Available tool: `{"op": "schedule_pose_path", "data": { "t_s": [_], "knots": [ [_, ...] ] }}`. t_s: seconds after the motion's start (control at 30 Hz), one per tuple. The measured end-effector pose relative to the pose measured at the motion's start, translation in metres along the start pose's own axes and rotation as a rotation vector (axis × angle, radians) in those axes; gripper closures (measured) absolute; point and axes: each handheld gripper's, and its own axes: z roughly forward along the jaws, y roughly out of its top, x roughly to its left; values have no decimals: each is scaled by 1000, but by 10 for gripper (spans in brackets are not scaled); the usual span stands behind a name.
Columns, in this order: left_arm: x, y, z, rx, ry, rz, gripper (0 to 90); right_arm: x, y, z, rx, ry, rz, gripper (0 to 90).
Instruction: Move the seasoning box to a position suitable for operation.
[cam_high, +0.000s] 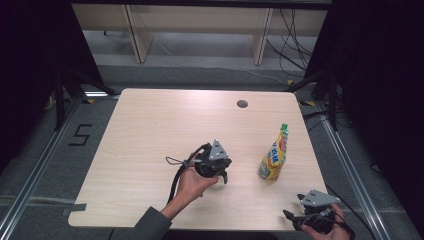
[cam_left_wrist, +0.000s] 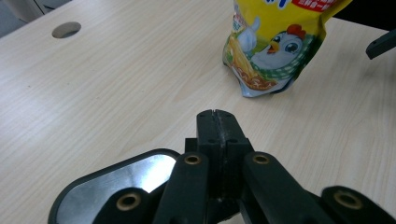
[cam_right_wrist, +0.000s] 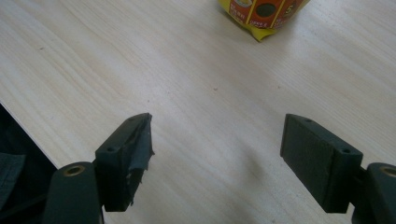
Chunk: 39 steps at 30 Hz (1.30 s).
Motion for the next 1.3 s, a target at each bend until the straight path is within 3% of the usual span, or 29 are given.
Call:
{"op": "schedule_pose_path", "data": {
  "t_s": [0.03,0.17,0.33,0.4,0.47,0.5,0.57,0.6,0.7,0.8,0.83,0.9,1.1,1.2,1.3],
  "knots": [
    [1,0,0,29,-5,36,888,0,0,0,0,1,2,260],
    [1,2,-1,49,-11,38,882,2,0,0,20,-1,18,260],
    [0,4,-1,61,-13,41,878,1,0,0,20,1,3,263],
    [-1,7,-2,97,-41,64,874,0,0,0,24,-1,-13,263],
    [-2,7,-2,94,-40,51,868,0,0,0,24,-1,-12,263],
    [-1,9,-2,110,-45,75,867,2,-1,0,27,0,5,264],
    [-2,9,-2,116,-47,66,865,2,-1,0,27,1,-2,263],
    [-2,11,-5,148,-69,102,863,2,-1,0,27,0,0,263],
    [-4,11,-7,156,-76,118,860,2,-1,0,26,0,1,264],
    [-11,6,-8,174,-72,130,838,1,-1,0,29,1,-8,263],
    [-14,2,-11,185,-66,162,837,1,-1,0,29,-1,-10,264],
    [-15,1,-13,192,-72,167,837,1,-1,0,28,0,-10,264],
    [-24,-11,-30,206,-78,242,857,0,-1,1,36,2,-19,263],
    [-25,-14,-35,206,-79,248,858,1,-1,1,31,1,-10,264],
    [-21,-22,-41,181,-86,223,875,0,-1,1,33,0,-18,264]
  ]
}}
